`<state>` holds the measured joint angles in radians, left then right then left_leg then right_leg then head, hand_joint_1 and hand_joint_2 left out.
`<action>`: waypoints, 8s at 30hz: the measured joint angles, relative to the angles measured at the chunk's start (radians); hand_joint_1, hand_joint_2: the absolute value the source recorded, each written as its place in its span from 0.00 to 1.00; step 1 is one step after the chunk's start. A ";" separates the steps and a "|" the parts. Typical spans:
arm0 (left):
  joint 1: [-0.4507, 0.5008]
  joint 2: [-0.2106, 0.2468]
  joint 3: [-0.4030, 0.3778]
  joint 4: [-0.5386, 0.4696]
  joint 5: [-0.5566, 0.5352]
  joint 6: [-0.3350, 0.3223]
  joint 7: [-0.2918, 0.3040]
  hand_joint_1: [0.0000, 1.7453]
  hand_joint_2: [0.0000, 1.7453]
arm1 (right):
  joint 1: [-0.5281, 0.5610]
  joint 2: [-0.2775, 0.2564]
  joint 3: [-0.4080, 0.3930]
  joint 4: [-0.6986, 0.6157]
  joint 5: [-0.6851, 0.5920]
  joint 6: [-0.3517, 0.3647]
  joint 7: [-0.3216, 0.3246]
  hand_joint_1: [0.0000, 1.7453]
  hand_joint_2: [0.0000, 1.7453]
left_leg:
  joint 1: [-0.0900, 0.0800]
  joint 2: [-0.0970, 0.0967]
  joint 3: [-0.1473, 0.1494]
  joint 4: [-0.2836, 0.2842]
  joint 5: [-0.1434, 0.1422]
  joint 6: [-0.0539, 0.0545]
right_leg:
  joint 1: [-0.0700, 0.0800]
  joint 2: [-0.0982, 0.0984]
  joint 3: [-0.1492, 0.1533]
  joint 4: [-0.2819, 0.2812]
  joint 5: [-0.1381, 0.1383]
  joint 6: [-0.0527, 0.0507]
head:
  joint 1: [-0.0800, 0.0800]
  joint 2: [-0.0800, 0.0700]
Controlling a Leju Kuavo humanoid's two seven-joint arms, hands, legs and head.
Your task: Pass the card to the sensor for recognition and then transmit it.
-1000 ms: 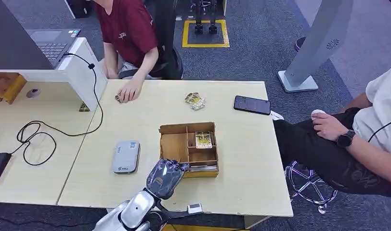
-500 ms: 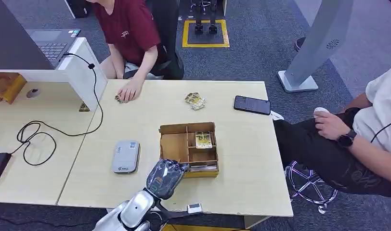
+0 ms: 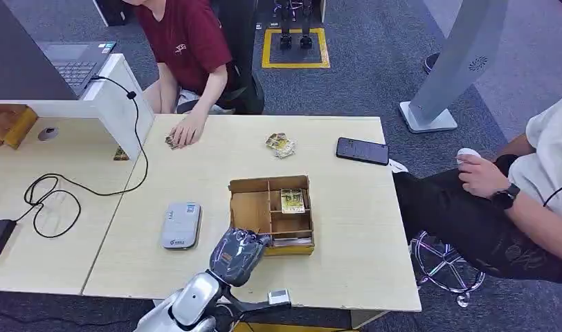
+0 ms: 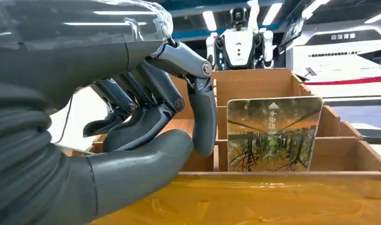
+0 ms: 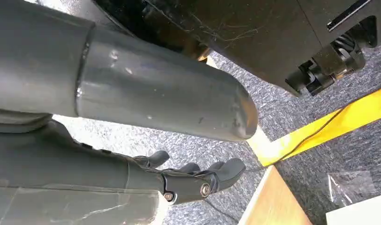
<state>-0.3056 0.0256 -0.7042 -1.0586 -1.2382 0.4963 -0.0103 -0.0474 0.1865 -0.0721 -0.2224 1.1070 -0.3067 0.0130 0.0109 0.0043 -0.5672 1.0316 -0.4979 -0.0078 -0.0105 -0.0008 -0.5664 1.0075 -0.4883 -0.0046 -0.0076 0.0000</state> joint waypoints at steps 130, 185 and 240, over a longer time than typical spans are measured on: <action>0.120 0.076 0.024 -0.288 0.154 -0.021 -0.117 0.00 1.00 | 0.001 0.000 0.044 0.000 -0.060 -0.011 0.000 0.00 0.00 | 0.000 0.000 0.000 0.000 0.000 0.000 | 0.000 0.000 0.000 0.000 0.000 0.000 | 0.000 0.000; 0.014 -0.011 0.034 -0.057 0.030 0.008 -0.006 0.00 1.00 | -0.006 0.000 0.074 0.000 -0.072 0.003 0.011 0.00 0.00 | 0.000 0.000 0.000 0.000 0.000 0.000 | 0.000 0.000 0.000 0.000 0.000 0.000 | 0.000 0.000; 0.005 -0.092 -0.009 -0.058 0.148 -0.045 -0.096 0.00 1.00 | -0.016 0.000 0.092 -0.006 -0.085 0.010 0.006 0.00 0.00 | 0.000 0.000 0.000 0.000 0.000 0.000 | 0.000 0.000 0.000 0.000 0.000 0.000 | 0.000 0.000</action>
<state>-0.3008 -0.0660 -0.7134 -1.1162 -1.0899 0.4509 -0.1068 -0.0632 0.1862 0.0195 -0.2285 1.0220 -0.2964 0.0195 0.0110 0.0044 -0.5671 1.0320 -0.4975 -0.0076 -0.0105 -0.0005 -0.5666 1.0078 -0.4878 -0.0043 -0.0080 0.0000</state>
